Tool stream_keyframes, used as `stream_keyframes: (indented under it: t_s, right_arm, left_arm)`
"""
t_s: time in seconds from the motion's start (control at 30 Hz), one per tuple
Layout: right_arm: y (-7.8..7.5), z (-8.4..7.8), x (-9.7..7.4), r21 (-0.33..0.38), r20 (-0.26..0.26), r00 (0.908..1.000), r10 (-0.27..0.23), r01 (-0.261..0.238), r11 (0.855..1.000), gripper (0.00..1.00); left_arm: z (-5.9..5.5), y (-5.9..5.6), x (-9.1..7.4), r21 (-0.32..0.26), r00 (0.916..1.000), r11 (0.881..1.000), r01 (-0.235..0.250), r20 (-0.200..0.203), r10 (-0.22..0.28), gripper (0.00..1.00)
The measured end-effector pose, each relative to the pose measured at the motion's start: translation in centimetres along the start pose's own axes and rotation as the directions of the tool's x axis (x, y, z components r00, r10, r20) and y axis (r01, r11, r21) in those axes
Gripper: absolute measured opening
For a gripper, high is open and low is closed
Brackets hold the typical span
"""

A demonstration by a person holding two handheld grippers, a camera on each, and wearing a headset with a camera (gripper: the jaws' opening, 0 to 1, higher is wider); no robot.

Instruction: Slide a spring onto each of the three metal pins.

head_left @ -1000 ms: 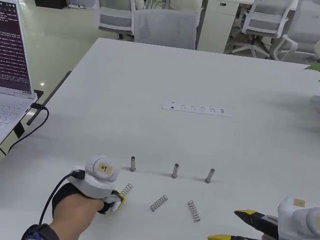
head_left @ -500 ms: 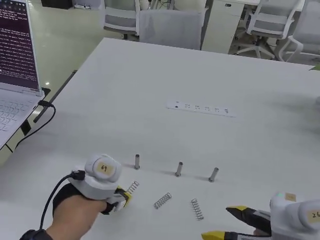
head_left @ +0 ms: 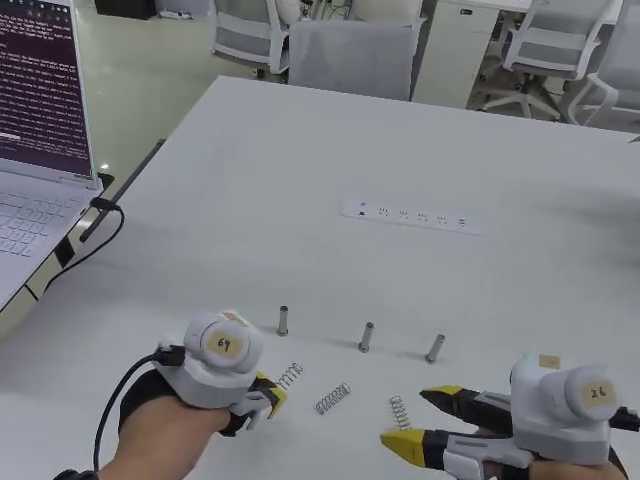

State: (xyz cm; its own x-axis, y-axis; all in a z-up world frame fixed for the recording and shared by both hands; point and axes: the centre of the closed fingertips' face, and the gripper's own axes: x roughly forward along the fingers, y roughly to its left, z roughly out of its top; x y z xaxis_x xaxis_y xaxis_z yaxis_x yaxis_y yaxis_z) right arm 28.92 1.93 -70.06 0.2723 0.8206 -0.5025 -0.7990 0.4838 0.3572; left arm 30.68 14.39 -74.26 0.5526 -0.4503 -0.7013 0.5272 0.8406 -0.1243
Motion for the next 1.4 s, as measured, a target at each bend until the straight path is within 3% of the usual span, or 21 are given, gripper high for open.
stream_keyframes:
  t_s: [0.2, 0.43, 0.9, 1.2, 1.4]
  right_arm:
    - [0.8, 1.4, 1.1, 0.011, 0.030, 0.9984, 0.049, -0.049, 0.999, 0.43]
    - [1.4, 2.2, 2.3, 0.033, 0.045, 0.9957, 0.082, -0.083, 0.996, 0.40]
    - [1.9, 2.6, 3.8, 0.069, 0.055, 0.9913, 0.120, -0.123, 0.990, 0.35]
    - [2.2, 2.7, 4.4, 0.115, 0.065, 0.9872, 0.145, -0.152, 0.982, 0.32]
    - [2.4, 2.9, 4.6, 0.144, 0.081, 0.9829, 0.166, -0.176, 0.974, 0.28]
  left_arm:
    - [0.5, -1.3, 0.0, 0.023, 0.9995, 0.999, 0.025, 0.018, -0.025, 0.02]
    - [1.2, -2.6, -0.1, 0.053, 0.9983, 0.997, 0.047, 0.033, -0.049, 0.02]
    - [2.2, -4.5, -0.5, 0.107, 0.9953, 0.991, 0.078, 0.049, -0.084, 0.02]
    - [2.9, -6.1, -0.7, 0.145, 0.9915, 0.984, 0.106, 0.059, -0.116, 0.02]
    - [3.3, -6.6, -0.7, 0.171, 0.9897, 0.979, 0.114, 0.066, -0.127, 0.02]
